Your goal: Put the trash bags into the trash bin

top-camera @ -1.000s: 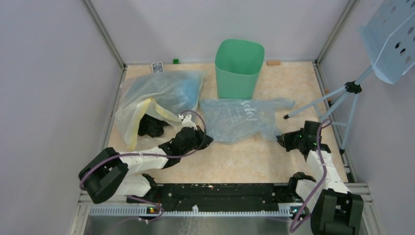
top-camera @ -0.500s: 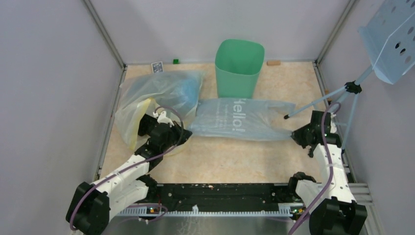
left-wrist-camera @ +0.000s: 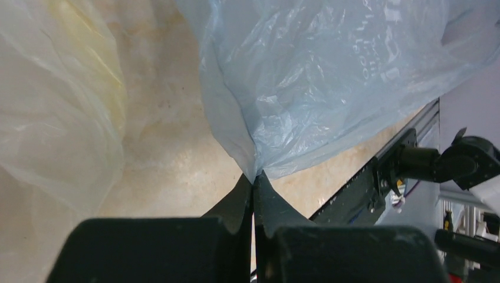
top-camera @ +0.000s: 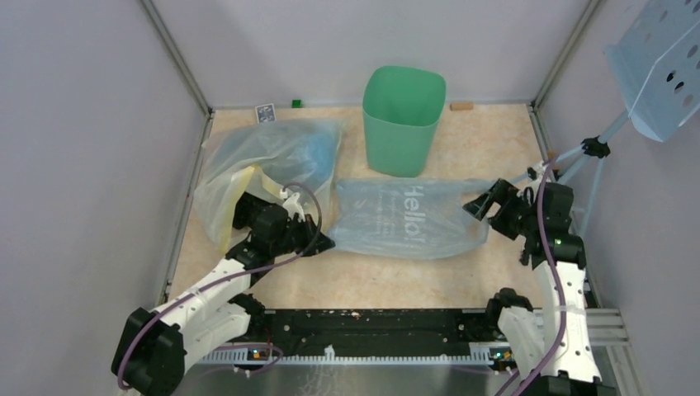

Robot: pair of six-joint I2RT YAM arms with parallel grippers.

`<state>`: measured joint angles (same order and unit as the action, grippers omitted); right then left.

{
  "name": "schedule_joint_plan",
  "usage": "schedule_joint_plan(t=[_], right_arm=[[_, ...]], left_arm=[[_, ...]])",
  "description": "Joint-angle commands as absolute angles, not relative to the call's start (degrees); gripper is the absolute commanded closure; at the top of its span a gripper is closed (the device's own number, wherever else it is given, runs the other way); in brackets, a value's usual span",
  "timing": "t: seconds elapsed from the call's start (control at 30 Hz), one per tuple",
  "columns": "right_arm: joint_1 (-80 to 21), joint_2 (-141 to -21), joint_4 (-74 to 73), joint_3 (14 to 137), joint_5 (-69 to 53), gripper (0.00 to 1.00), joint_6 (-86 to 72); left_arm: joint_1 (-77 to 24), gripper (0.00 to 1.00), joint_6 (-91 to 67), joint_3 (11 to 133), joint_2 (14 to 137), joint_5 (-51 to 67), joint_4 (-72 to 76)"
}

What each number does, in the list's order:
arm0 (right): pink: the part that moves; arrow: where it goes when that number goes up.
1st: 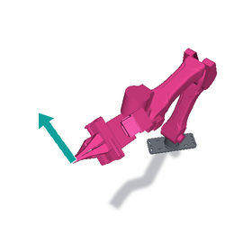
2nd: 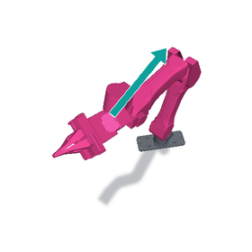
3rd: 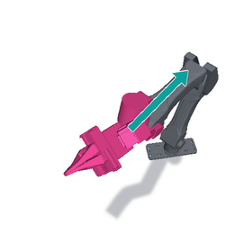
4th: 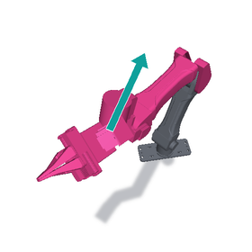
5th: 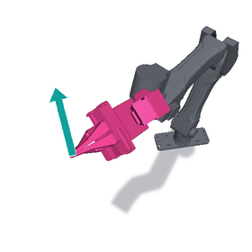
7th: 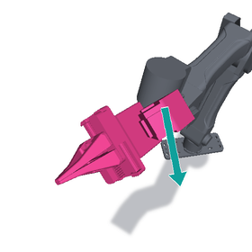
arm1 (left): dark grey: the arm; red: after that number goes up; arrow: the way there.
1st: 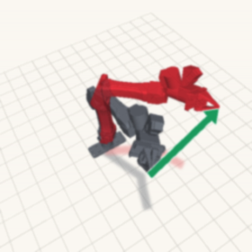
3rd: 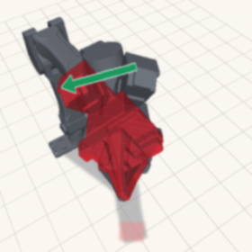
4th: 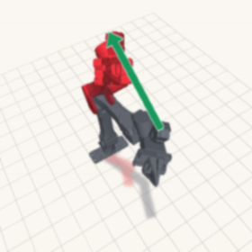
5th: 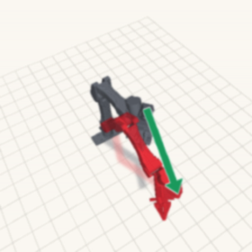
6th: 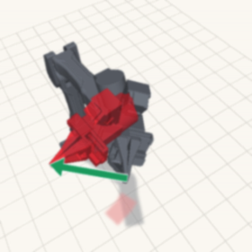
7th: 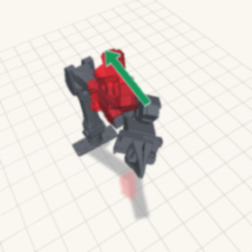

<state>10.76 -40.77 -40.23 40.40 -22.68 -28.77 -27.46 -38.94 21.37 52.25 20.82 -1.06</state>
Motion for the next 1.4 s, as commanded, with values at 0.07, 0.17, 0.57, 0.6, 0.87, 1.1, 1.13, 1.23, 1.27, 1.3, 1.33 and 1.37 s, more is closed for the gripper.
schedule_joint_plan(t=[0.07,0.17,0.57,0.6,0.87,1.1,1.13,1.23,1.27,1.3,1.33,1.37], right_arm=[[-3.83,-47.4,-34.68,51.99,-25.4,0.18,-19.78],[-11.75,-51.33,-36.39,56.45,-16.25,0.18,-18.37],[-14.85,-47.9,-52.57,58.02,39.61,0.13,-42.41],[-14.88,-47.53,-50.13,57.31,38.34,0.13,-38.86],[-15.86,-50.96,-22.33,49.64,-20.95,0.17,-14.98],[-32.3,-66.75,-15.14,53.85,-10.67,0.19,-7.2],[-33.91,-69.21,-14.44,54.64,-10.14,0.18,-6.15],[-38.93,-77.43,-15.4,59.36,-4.98,0.17,-2.45],[-39.93,-79.93,-16.21,61.14,-3.11,0.17,-1.53],[-40.48,-82.32,-16.9,62.84,-2.26,0.17,-0.81],[-40.7,-84.32,-17.37,64.34,-2.31,0.17,-0.35],[-40.77,-85.89,-17.35,65.53,-2.46,0.17,-0.27]], left_arm=[[-27.28,1.0,-35.51,20.68,48.39,29.58,-5.92],[-27.38,1.0,-36.72,18.88,46.8,33.27,-5.49],[-28.77,1.0,-39.2,16.85,46.76,28.92,-4.37],[-28.79,1.0,-38.59,16.34,46.76,28.77,-3.7],[-28.87,1.0,-35.24,14.19,49.97,32.45,-0.52],[-29.53,1.0,-34.42,13.81,49.54,34.5,1.75],[-30.03,1.0,-34.33,13.87,49.56,34.37,1.64],[-32.45,1.0,-34.28,14.19,49.91,33.05,0.51],[-33.71,1.0,-34.34,14.23,49.99,32.56,0.28],[-34.95,1.0,-34.55,14.3,49.96,31.83,-0.57],[-36.22,1.0,-34.68,14.27,49.86,31.13,-1.64],[-37.59,1.0,-34.92,14.24,49.62,29.65,-2.53]])
